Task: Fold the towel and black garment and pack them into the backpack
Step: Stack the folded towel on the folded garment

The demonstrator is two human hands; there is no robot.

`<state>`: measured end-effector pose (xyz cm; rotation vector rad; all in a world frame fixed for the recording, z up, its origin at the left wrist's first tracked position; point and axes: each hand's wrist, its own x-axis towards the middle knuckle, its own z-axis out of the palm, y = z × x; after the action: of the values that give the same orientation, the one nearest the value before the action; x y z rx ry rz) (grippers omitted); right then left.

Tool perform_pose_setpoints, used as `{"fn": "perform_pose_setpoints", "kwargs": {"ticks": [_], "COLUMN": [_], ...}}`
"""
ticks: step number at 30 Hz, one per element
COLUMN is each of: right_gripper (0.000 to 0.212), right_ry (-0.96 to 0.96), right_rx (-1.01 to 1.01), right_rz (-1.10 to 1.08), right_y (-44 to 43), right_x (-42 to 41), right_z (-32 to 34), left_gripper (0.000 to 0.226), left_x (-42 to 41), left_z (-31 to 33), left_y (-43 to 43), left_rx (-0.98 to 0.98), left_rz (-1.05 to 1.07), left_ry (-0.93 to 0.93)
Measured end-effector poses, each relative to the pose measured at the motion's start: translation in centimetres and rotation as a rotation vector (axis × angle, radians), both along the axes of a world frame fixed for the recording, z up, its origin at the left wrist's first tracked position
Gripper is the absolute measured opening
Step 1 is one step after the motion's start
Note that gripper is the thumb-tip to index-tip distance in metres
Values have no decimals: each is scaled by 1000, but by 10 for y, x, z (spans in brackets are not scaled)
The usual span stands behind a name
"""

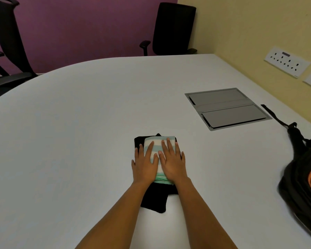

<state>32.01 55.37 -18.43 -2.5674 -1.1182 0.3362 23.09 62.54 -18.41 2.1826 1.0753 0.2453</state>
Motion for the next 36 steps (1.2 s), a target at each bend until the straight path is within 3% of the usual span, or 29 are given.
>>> {"fn": "perform_pose_setpoints", "kwargs": {"ticks": [8, 16, 36], "right_gripper": [72, 69, 65], "right_ry": [273, 215, 145], "right_rx": [152, 213, 194], "right_rz": [-215, -319, -504], "right_y": [-6, -35, -157], "right_x": [6, 9, 117], "right_z": [-2, -7, -8], "left_gripper": [56, 55, 53], "left_x": [-1, 13, 135], "left_z": [-2, -2, -6], "left_y": [0, -23, -134], "left_rx": [-67, -33, -30], "left_rz": [73, -15, -192], "left_ry": [-31, -9, -21]}}
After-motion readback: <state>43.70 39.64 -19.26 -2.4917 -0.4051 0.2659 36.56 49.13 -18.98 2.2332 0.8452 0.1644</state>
